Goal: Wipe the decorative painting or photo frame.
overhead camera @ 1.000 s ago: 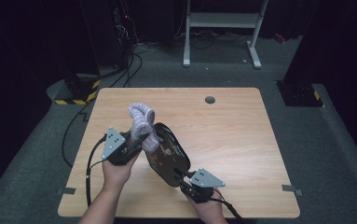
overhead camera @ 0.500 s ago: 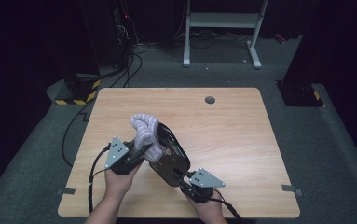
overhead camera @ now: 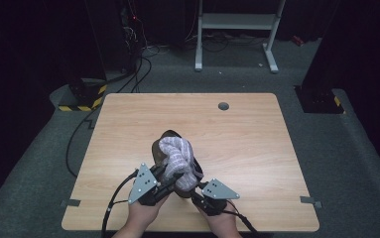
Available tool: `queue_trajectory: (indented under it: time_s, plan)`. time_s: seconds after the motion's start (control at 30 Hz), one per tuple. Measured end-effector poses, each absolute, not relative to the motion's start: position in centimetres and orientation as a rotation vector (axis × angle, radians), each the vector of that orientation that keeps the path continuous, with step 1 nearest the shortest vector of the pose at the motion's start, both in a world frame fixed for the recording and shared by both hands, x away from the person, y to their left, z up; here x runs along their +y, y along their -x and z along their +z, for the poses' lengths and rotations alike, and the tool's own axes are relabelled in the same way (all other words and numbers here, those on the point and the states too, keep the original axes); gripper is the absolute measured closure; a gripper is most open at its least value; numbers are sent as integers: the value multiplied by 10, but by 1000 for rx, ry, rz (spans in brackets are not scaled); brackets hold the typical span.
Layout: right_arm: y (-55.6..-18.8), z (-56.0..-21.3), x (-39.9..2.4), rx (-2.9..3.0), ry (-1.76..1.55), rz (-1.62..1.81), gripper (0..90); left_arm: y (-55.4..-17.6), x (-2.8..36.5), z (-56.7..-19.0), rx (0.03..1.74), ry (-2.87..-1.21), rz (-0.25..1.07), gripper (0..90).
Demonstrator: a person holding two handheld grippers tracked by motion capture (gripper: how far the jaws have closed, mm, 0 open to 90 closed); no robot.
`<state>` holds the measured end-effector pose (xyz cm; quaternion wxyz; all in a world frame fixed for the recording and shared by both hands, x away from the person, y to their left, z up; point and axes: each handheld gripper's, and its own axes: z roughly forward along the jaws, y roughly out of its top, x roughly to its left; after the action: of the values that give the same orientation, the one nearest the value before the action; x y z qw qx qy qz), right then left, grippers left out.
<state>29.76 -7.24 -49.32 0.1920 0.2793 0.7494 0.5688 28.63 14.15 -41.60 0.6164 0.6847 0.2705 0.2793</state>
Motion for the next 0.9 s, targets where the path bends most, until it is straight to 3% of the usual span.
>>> queue_trajectory:
  time_s: [0.2,0.27,0.37,0.67,0.9]
  plan:
    - [-299,-502,-76,2134,-807,1637,661,-290,148,-418,657,-1559,638,675]
    - [-298,-505,-77,2146,-813,1624,670,-291,148,-418,655,-1561,641,675]
    - [-298,-508,-81,2149,-823,1627,772,-290,146,-418,654,-1559,627,675]
    - [-301,-507,-83,2144,-864,1646,781,-279,126,-421,610,-1566,576,675]
    - [-302,-506,-83,2153,-864,1639,781,-287,137,-422,635,-1577,645,675]
